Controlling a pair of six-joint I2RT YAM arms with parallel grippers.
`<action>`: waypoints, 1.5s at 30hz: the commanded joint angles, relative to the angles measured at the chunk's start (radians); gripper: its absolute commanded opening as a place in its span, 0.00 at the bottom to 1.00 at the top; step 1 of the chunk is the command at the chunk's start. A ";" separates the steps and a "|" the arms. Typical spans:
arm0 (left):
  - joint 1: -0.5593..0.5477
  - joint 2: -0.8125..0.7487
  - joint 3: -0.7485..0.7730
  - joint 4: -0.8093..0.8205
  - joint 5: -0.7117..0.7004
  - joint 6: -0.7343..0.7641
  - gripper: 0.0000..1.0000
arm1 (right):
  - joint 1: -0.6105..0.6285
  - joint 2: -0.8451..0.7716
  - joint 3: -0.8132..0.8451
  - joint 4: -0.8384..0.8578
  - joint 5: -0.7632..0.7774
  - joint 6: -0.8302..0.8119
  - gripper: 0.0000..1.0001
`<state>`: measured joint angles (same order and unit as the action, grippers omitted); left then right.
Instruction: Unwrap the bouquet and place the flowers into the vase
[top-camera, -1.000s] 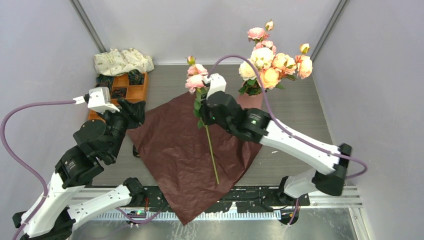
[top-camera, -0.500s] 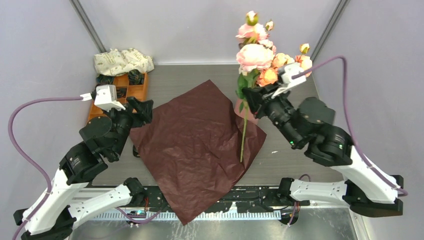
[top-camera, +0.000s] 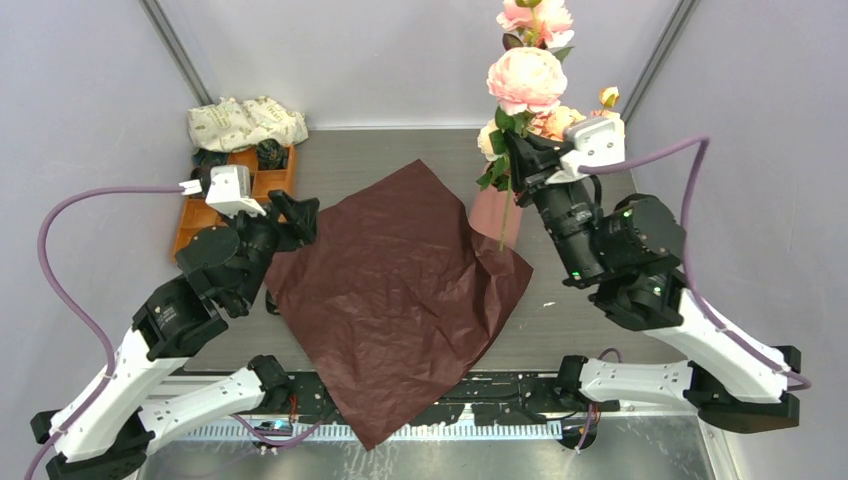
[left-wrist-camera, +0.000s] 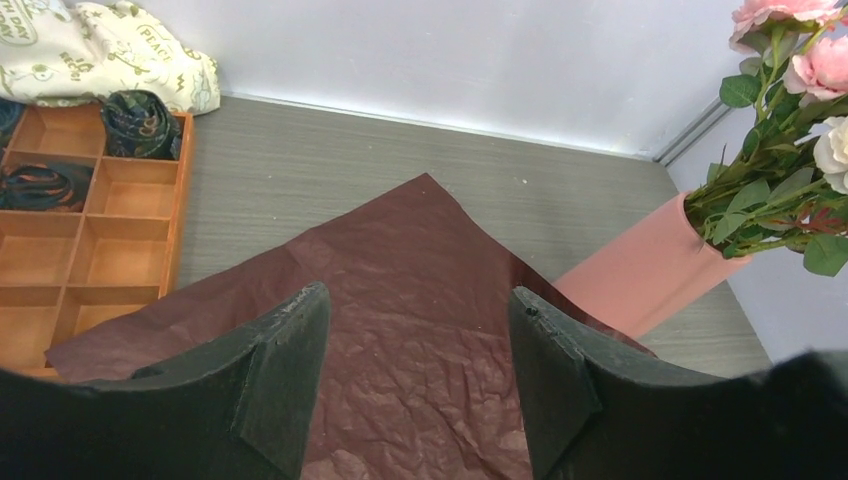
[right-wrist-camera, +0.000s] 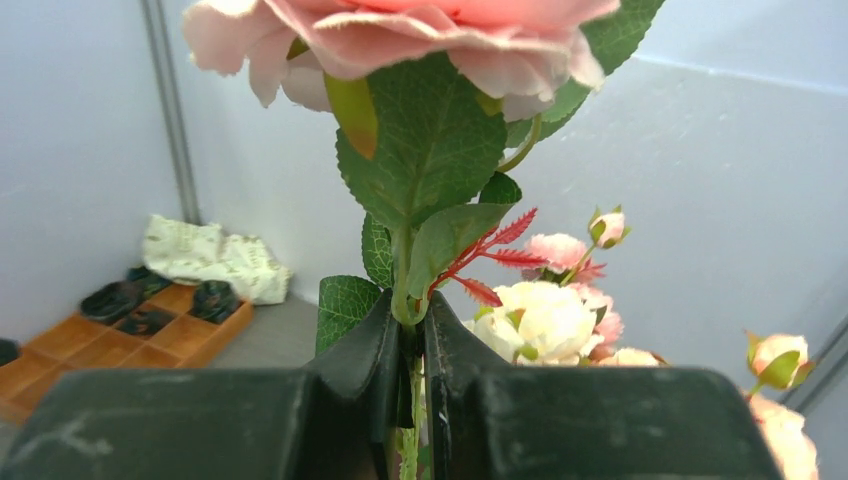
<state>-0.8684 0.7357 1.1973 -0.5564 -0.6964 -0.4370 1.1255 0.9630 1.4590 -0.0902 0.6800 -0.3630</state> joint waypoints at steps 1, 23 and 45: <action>-0.003 0.007 -0.015 0.086 0.013 0.022 0.66 | 0.002 0.046 -0.054 0.325 0.040 -0.248 0.01; -0.002 0.010 -0.077 0.216 0.013 0.130 0.64 | -0.110 0.310 -0.031 0.779 -0.061 -0.560 0.01; -0.003 0.028 -0.096 0.244 0.015 0.135 0.64 | -0.133 0.232 -0.074 0.746 -0.075 -0.489 0.01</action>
<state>-0.8684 0.7673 1.1061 -0.3817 -0.6765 -0.3065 1.0004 1.2472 1.3979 0.5999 0.6003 -0.8795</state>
